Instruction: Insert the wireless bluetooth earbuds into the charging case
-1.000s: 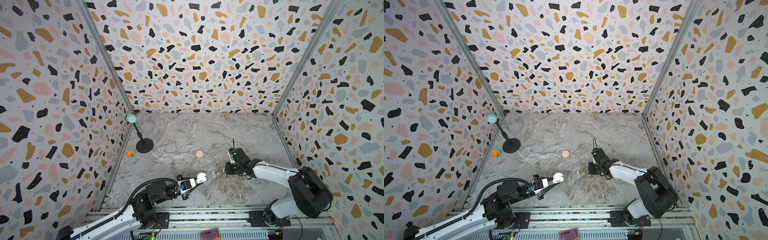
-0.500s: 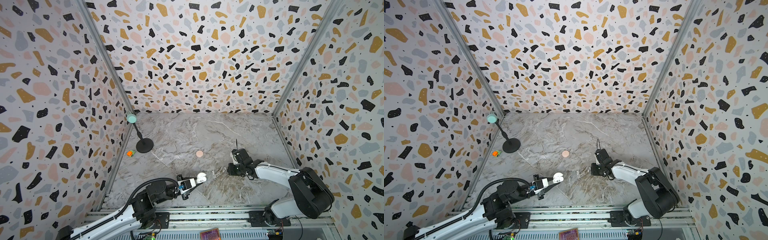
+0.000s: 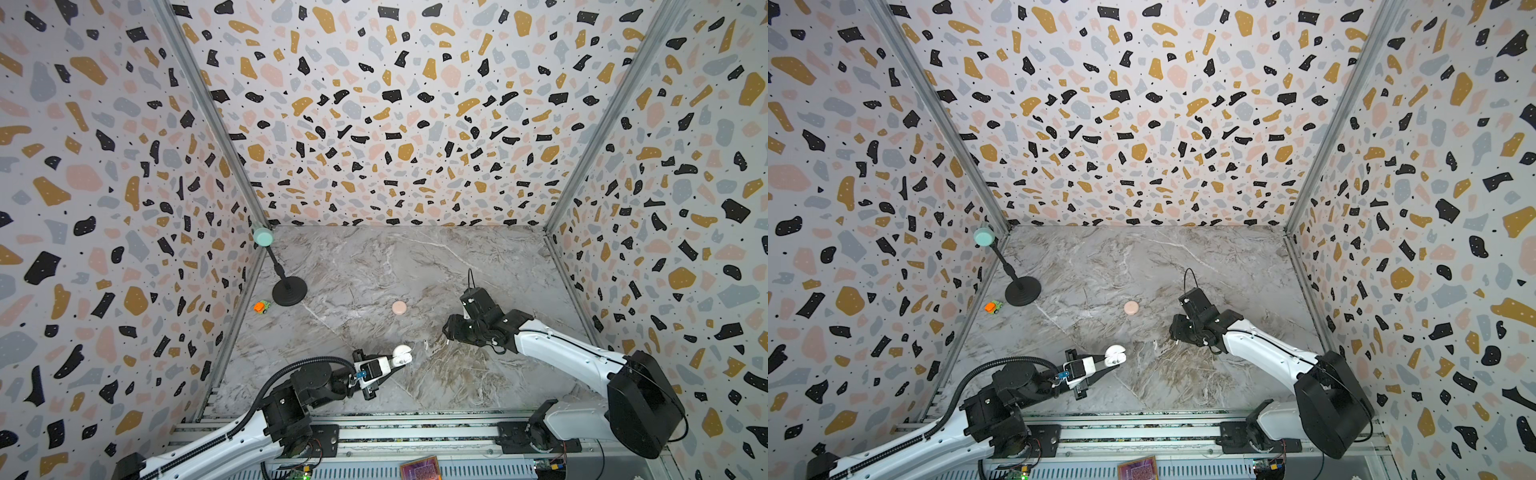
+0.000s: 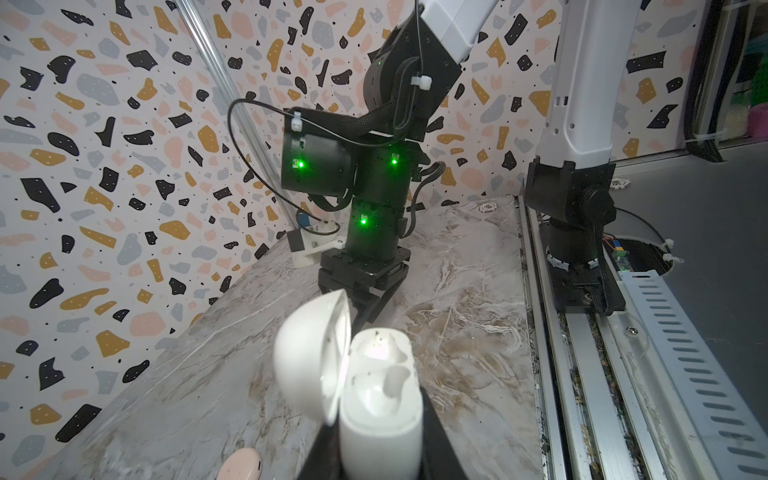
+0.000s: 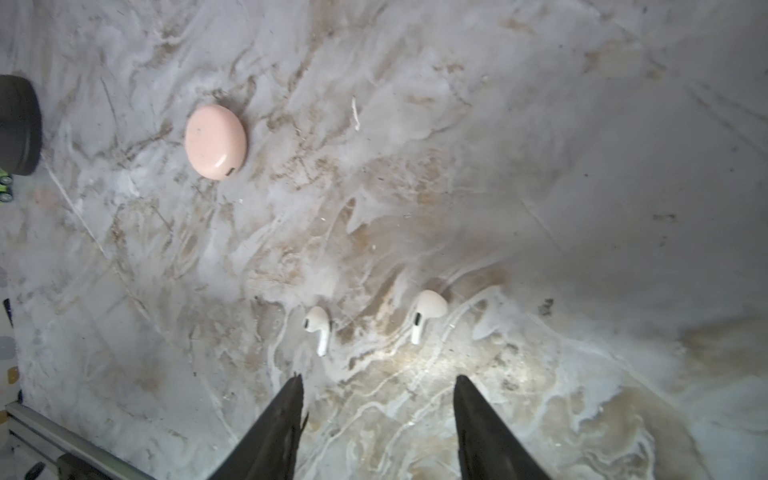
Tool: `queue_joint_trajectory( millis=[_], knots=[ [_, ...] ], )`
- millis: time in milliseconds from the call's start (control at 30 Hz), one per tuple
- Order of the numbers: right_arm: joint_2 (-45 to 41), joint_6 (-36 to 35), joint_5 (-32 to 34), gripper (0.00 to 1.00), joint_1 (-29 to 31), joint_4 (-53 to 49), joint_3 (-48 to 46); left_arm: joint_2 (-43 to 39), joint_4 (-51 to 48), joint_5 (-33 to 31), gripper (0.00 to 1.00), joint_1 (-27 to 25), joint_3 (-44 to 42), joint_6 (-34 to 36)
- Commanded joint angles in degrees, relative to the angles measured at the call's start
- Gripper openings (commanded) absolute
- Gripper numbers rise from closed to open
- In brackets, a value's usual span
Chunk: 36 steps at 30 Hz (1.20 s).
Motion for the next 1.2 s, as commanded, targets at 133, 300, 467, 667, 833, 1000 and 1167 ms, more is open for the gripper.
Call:
queue_joint_trajectory(
  millis=[133, 300, 467, 667, 833, 1000, 1167],
  knots=[
    [4.89, 4.74, 4.79, 0.60, 1.32, -10.17, 5.77, -0.74, 1.89, -0.26, 0.00, -0.40, 0.20, 0.36],
    [9.45, 2.89, 4.33, 0.58, 1.32, -12.23, 8.23, -0.62, 1.87, -0.50, 0.00, -0.45, 0.28, 0.44],
    [12.70, 1.02, 3.00, 0.55, 1.32, -11.88, 9.74, -0.66, 1.80, -0.69, 0.00, -0.46, 0.28, 0.50],
    [14.09, 0.72, 4.98, 0.51, 0.83, -11.81, 9.98, -0.53, 1.80, -0.72, 0.00, -0.45, 0.28, 0.57],
    [15.52, 0.19, 4.98, 0.48, 0.47, -11.22, 10.00, -0.47, 1.85, -0.71, 0.00, -0.45, 0.28, 0.60],
    [16.24, -0.20, 5.04, 0.45, 0.11, -10.71, 10.14, -0.40, 1.80, -0.78, 0.00, -0.45, 0.28, 0.57],
    [17.01, -0.59, 5.05, 0.43, -0.09, -10.27, 10.30, -0.27, 1.80, -0.79, 0.00, -0.45, 0.18, 0.62]
  ],
)
